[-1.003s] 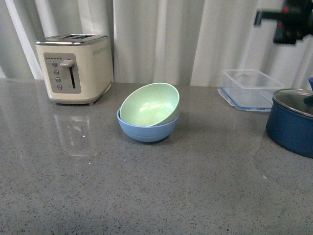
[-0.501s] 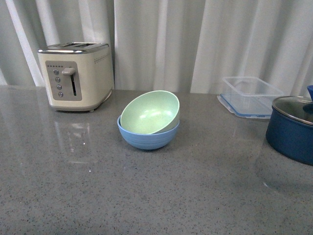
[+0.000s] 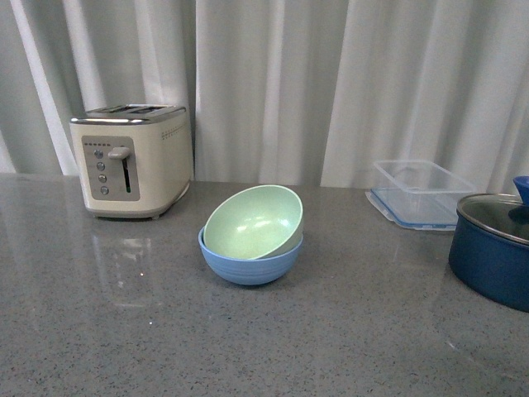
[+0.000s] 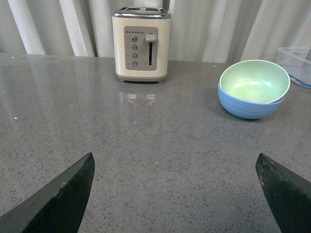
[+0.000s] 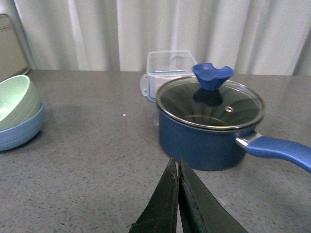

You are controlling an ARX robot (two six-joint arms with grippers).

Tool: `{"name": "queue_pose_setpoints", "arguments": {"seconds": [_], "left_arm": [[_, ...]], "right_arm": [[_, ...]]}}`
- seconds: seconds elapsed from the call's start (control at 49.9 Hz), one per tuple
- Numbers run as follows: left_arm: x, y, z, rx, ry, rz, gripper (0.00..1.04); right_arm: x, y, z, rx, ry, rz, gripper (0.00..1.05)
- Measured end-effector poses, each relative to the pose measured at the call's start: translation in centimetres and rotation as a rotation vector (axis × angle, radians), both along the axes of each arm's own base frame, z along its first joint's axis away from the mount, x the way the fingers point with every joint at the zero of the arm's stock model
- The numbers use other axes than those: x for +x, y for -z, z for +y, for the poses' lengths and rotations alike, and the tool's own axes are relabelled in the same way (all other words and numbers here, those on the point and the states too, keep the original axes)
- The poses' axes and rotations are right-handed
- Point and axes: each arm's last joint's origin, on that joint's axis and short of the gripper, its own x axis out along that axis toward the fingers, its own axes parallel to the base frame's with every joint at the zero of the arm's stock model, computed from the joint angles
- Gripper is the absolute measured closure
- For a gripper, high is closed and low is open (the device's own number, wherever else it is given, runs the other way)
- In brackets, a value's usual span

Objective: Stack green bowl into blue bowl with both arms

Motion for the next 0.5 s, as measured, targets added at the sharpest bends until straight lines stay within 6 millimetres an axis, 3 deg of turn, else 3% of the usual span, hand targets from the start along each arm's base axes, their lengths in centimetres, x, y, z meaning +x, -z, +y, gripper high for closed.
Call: {"name": "queue_pose_setpoints", "arguments": {"seconds": [0.501], "left_arm": [[0.0,0.0,0.0,0.0,0.0,0.0,0.07]], "right_arm": [[-3.7,1.9,-0.2,0.0,0.008,0.009,1.04]]}}
